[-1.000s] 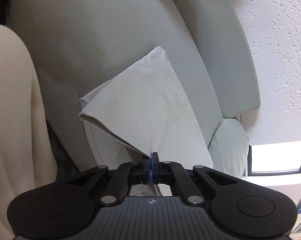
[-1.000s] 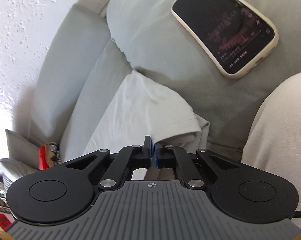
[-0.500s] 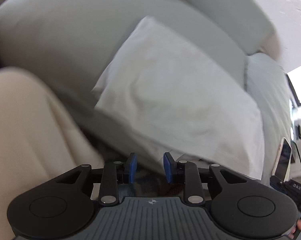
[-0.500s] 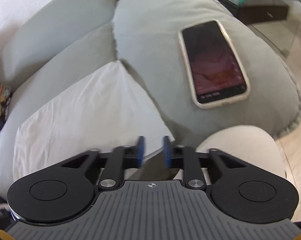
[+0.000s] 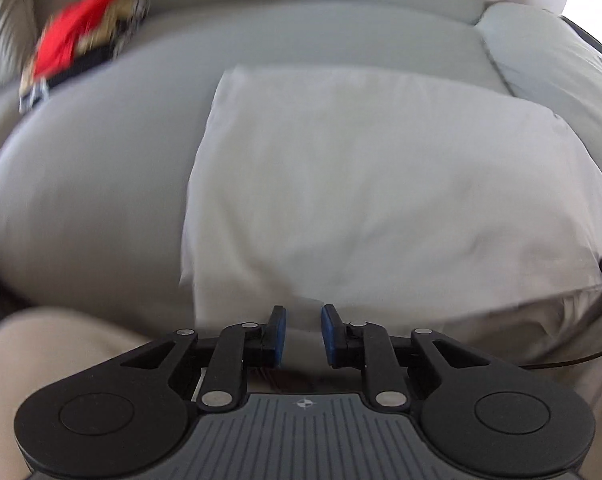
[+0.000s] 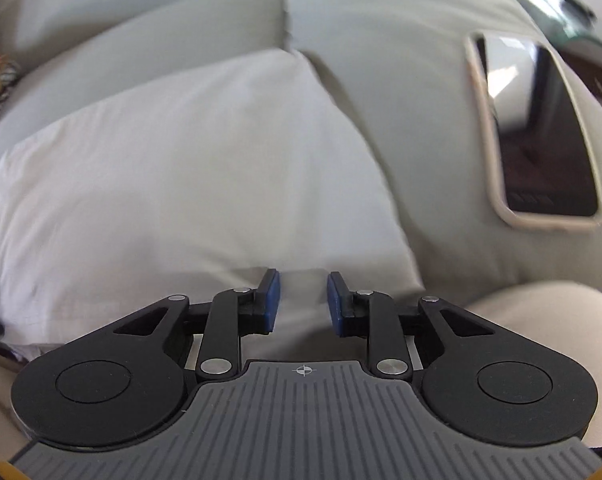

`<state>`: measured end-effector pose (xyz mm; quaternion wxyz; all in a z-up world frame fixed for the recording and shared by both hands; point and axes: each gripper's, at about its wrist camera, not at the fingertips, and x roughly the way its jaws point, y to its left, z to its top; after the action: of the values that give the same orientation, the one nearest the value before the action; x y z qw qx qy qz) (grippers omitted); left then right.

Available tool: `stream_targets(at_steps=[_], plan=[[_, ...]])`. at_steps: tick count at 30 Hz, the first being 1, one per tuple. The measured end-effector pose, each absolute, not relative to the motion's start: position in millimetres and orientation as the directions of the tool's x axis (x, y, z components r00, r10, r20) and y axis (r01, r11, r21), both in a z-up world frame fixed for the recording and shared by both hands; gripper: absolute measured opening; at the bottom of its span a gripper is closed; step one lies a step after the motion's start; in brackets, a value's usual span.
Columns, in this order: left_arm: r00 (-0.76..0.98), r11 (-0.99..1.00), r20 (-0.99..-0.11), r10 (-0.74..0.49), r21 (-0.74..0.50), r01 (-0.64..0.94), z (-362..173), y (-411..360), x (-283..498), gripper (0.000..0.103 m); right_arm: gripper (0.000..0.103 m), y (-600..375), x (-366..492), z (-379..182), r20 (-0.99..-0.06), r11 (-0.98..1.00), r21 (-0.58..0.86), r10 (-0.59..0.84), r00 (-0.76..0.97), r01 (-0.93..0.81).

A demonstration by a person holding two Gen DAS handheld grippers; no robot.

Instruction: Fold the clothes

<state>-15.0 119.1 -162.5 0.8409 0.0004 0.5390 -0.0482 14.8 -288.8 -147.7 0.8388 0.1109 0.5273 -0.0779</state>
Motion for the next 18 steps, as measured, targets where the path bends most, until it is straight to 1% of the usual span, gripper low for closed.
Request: stream_targets(at_steps=[2, 4, 5, 6, 8, 10, 12, 14, 16, 18], plan=[[0.441, 0.993, -0.891, -0.111, -0.088, 0.072, -151, 129, -13, 0.018, 0.029, -301, 14, -132, -0.876, 0.952, 0.175, 0.035, 0.48, 0.25], [0.502, 0.992, -0.856, -0.122, -0.088, 0.092, -133, 126, -3, 0.017, 0.04, -311, 20, -116, -0.837, 0.933, 0.262, 0.094, 0.539, 0.246], [0.53, 0.991, -0.838, -0.129, -0.087, 0.103, -124, 124, 2, 0.019, 0.051, -316, 27, -111, -0.817, 0.918, 0.308, 0.122, 0.563, 0.248], [0.552, 0.989, -0.822, -0.141, -0.089, 0.12, -116, 118, 9, 0.02, 0.052, -321, 34, -105, -0.796, 0.901, 0.354, 0.15, 0.587, 0.25], [0.588, 0.983, -0.792, -0.164, -0.082, 0.164, -108, 102, 25, 0.021, 0.052, -330, 55, -103, -0.783, 0.872, 0.407, 0.178, 0.596, 0.274], [0.614, 0.982, -0.78, -0.124, -0.007, 0.19, -110, 81, 43, 0.023, 0.052, -341, 75, -104, -0.774, 0.849, 0.437, 0.185, 0.606, 0.298], [0.61, 0.98, -0.786, -0.096, 0.034, 0.198, -119, 63, 58, 0.023, 0.052, -354, 96, -110, -0.765, 0.82, 0.471, 0.195, 0.613, 0.326], [0.611, 0.976, -0.79, -0.051, 0.09, 0.197, -133, 49, 74, 0.023, 0.052, -367, 119, -120, -0.76, 0.777, 0.516, 0.221, 0.612, 0.361], [0.616, 0.97, -0.788, 0.005, 0.154, 0.189, -149, 37, 91, 0.023, 0.05, -372, 147, -134, -0.761, 0.746, 0.545, 0.247, 0.6, 0.383], [0.609, 0.965, -0.793, 0.03, 0.181, 0.188, -160, 35, 98, 0.023, 0.048, -379, 168, -147, -0.762, 0.724, 0.566, 0.276, 0.586, 0.394]])
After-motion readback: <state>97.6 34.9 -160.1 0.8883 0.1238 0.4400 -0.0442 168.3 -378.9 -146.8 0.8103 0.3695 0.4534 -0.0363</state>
